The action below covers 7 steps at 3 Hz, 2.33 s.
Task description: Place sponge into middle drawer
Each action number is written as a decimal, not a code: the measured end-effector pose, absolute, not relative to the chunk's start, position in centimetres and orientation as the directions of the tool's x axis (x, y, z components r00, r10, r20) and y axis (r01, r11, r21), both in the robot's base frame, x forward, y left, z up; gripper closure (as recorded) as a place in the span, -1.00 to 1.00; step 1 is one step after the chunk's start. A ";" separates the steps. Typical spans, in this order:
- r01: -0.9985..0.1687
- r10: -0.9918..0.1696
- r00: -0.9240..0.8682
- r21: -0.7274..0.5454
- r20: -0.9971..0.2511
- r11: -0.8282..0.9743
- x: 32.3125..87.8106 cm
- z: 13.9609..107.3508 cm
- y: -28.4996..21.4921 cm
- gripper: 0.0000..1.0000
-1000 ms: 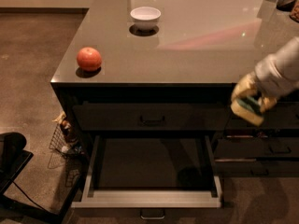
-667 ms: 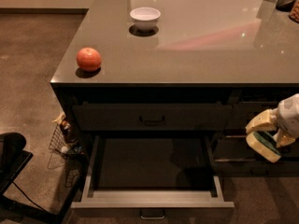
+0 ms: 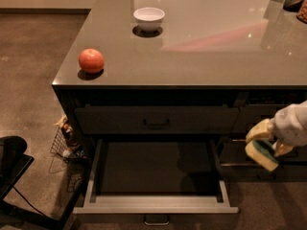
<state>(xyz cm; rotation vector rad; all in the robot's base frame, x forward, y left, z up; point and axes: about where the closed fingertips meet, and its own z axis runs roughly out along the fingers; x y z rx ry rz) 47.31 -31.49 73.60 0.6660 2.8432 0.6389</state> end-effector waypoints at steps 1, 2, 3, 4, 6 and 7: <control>0.410 0.468 -0.884 0.455 -0.016 0.790 48.2 65.9 -31.2 1.00; 0.413 0.472 -0.882 0.503 0.012 0.759 50.1 58.5 -29.9 1.00; 0.390 0.452 -0.892 0.560 0.032 0.731 51.1 54.0 -27.6 1.00; 0.335 0.393 -0.918 0.626 0.048 0.704 50.3 52.3 -23.9 1.00; 0.246 0.281 -0.958 0.689 0.065 0.682 48.5 51.2 -17.5 0.68; 0.247 0.279 -0.958 0.688 0.067 0.682 48.5 51.1 -17.4 0.22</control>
Offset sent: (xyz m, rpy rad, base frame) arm 0.0527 0.0277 -0.2351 0.1687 0.0076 -0.0290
